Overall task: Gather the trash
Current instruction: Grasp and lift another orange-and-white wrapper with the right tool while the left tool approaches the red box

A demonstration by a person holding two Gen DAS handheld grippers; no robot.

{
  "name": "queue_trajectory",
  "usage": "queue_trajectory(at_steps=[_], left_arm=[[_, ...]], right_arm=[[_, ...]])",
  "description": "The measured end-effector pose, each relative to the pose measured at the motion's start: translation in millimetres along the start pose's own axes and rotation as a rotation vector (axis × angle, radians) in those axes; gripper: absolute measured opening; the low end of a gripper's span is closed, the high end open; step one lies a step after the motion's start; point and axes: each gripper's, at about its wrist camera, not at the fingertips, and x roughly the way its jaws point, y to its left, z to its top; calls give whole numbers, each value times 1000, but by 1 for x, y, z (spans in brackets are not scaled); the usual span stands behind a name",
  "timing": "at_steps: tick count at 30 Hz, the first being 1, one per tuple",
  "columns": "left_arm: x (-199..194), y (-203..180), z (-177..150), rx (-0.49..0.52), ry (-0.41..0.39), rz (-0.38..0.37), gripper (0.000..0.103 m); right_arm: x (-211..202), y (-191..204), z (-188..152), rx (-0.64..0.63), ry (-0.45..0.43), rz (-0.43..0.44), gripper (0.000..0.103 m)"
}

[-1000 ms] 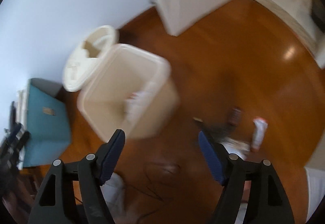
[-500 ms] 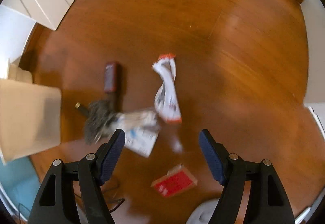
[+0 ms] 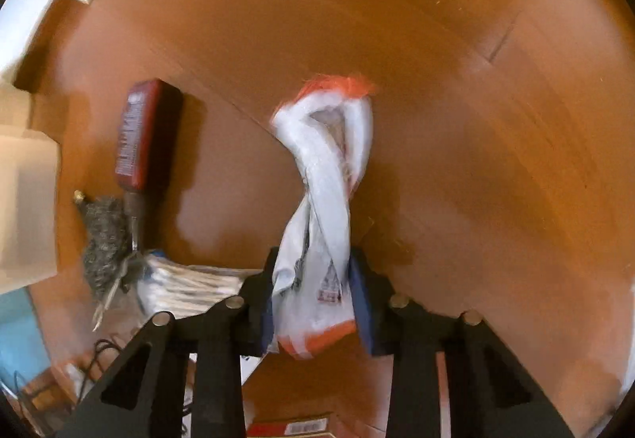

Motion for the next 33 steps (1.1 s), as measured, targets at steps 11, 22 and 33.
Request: queue_trajectory(at_steps=[11, 22, 33], left_arm=[[55, -88, 0, 206, 138, -102, 79], [77, -243, -49, 627, 197, -257, 80], [78, -252, -34, 519, 194, -312, 91]], right_arm=[[-87, -93, -128, 320, -258, 383, 14], [-87, -126, -239, 495, -192, 454, 15], [-75, -125, -243, 555, -213, 468, 16]])
